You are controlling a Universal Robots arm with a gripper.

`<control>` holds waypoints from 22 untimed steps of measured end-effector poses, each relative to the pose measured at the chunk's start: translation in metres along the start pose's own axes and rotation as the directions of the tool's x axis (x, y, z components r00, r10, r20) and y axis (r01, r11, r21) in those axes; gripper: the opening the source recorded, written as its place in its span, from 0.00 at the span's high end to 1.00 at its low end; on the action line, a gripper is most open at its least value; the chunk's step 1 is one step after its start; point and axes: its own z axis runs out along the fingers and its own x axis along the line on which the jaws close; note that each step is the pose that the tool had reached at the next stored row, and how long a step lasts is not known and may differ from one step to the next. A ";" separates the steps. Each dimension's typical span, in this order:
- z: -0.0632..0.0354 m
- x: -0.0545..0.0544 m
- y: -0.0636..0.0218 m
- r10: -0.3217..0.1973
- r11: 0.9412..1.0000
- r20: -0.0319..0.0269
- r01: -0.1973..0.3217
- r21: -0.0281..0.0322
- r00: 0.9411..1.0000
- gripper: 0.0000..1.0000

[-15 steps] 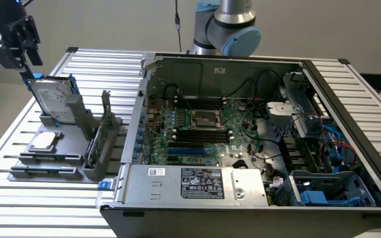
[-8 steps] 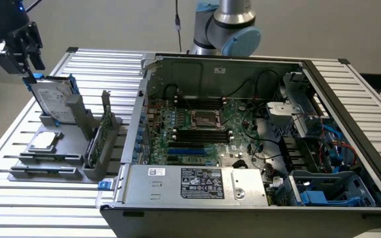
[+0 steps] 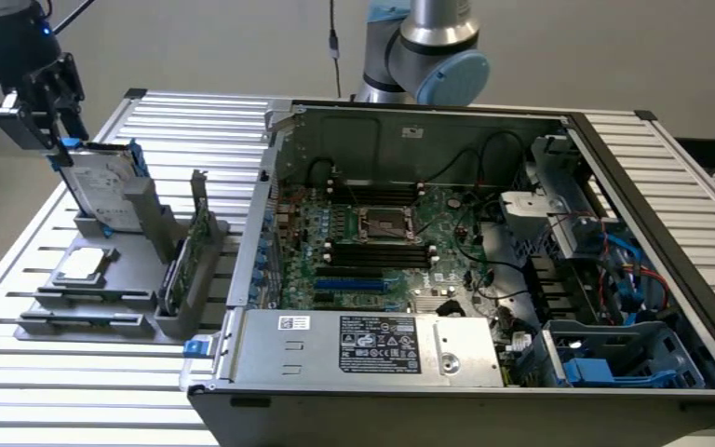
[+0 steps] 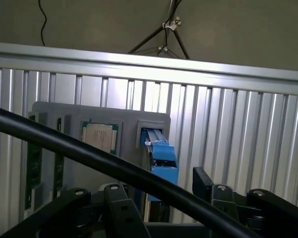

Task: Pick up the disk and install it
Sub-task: 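Pick up the disk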

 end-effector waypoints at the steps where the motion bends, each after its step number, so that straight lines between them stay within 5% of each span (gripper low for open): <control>1: 0.0018 0.000 0.0006 0.000 1.000 0.000 0.000 0.000 1.000 0.40; 22: 0.0183 -0.001 0.0011 0.031 1.000 0.001 -0.031 0.000 1.000 0.40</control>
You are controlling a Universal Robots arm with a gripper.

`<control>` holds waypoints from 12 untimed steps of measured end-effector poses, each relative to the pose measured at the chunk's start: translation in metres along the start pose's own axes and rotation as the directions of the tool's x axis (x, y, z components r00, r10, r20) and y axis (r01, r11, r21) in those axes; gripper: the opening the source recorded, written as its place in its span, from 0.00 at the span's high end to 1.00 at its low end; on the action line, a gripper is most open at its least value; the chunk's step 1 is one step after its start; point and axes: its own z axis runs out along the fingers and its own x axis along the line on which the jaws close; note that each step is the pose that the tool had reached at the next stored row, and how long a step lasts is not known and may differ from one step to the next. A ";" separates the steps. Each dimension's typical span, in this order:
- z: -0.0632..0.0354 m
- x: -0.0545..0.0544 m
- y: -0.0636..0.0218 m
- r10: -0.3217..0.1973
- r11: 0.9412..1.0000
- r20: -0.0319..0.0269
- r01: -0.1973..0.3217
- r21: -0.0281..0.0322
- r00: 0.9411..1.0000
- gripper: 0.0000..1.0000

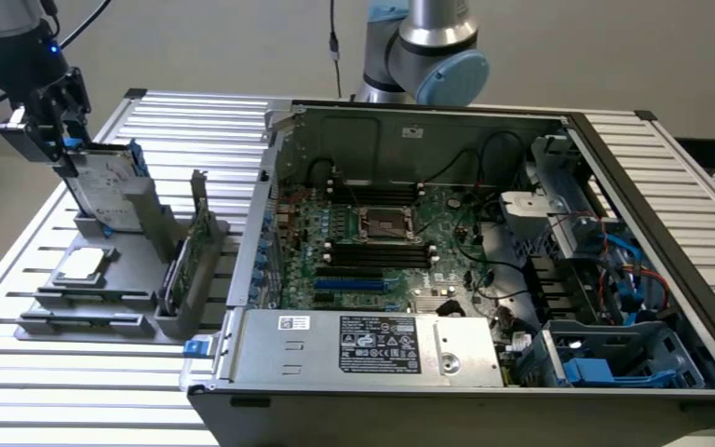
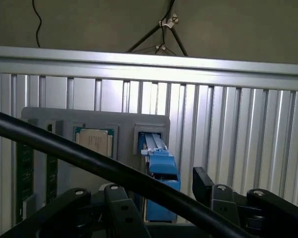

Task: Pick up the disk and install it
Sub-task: 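Pick up the disk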

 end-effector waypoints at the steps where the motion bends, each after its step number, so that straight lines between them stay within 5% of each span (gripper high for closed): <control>1: 0.0003 0.000 0.0000 0.000 1.000 0.000 0.000 0.000 1.000 0.40; 12: 0.0017 0.000 0.0005 0.014 1.000 0.001 -0.014 0.000 1.000 0.40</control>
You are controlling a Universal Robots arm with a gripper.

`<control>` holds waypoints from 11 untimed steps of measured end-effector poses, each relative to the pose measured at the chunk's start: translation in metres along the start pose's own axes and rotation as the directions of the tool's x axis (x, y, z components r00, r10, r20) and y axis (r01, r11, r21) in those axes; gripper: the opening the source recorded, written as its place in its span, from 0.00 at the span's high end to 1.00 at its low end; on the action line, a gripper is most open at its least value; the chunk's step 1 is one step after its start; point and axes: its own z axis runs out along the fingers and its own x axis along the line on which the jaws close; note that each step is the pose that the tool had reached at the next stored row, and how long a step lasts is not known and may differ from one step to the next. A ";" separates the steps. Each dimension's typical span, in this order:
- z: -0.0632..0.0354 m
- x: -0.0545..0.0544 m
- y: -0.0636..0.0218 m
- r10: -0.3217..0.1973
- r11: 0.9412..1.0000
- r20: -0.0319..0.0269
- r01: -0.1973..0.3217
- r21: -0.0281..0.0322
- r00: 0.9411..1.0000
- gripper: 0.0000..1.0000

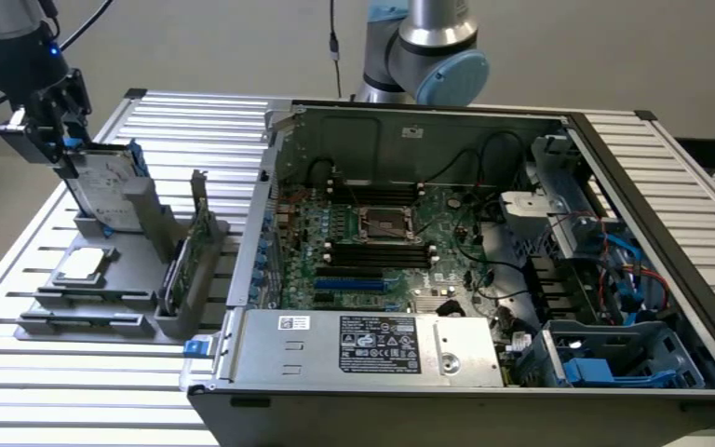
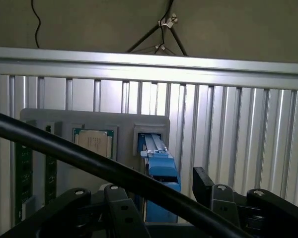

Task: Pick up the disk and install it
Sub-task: 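Pick up the disk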

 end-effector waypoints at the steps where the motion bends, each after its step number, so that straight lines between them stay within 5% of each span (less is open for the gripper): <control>1: 0.0000 0.000 0.0000 0.006 1.000 0.000 -0.006 0.000 1.000 0.40; 11: 0.0012 0.000 0.0000 0.025 1.000 0.002 -0.025 0.007 1.000 0.40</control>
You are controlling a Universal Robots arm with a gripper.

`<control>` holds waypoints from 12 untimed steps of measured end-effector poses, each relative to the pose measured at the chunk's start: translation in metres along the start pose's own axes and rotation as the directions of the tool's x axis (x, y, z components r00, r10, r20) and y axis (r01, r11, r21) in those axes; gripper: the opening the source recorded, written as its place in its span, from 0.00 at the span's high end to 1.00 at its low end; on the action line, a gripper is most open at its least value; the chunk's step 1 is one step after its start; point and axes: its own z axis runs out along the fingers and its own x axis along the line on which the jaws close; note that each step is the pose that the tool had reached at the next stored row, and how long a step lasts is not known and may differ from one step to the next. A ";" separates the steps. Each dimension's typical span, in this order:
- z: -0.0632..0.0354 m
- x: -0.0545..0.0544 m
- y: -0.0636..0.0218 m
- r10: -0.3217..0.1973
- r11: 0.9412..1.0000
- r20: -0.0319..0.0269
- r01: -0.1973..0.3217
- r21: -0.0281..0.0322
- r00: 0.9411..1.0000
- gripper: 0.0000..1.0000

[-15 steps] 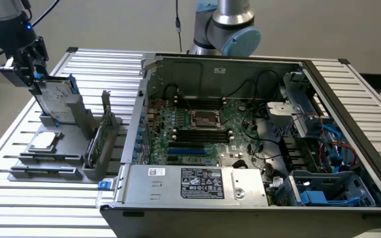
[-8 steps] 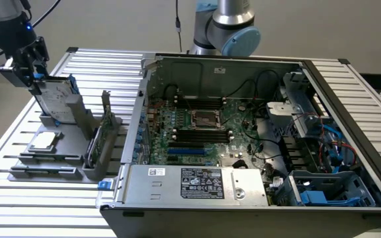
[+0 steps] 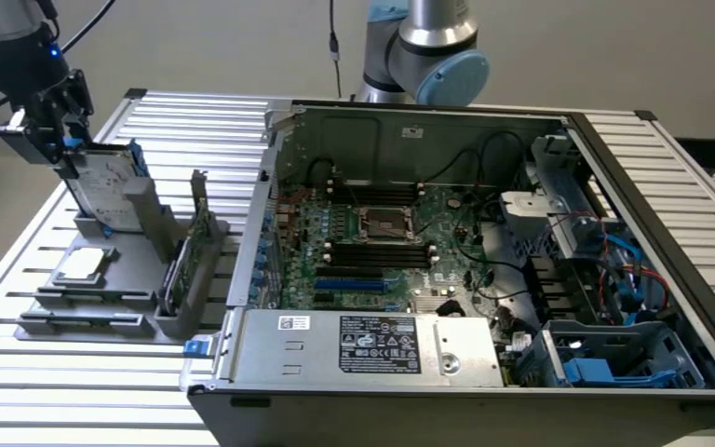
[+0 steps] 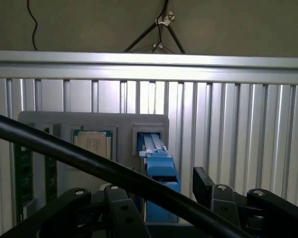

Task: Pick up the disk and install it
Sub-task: 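Pick up the disk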

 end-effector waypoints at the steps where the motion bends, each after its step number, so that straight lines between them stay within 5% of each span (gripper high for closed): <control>1: 0.0000 0.000 0.0001 0.001 1.000 0.000 -0.001 0.000 1.000 0.40; 12: 0.0001 0.000 0.0012 0.012 1.000 0.005 -0.012 0.001 1.000 0.40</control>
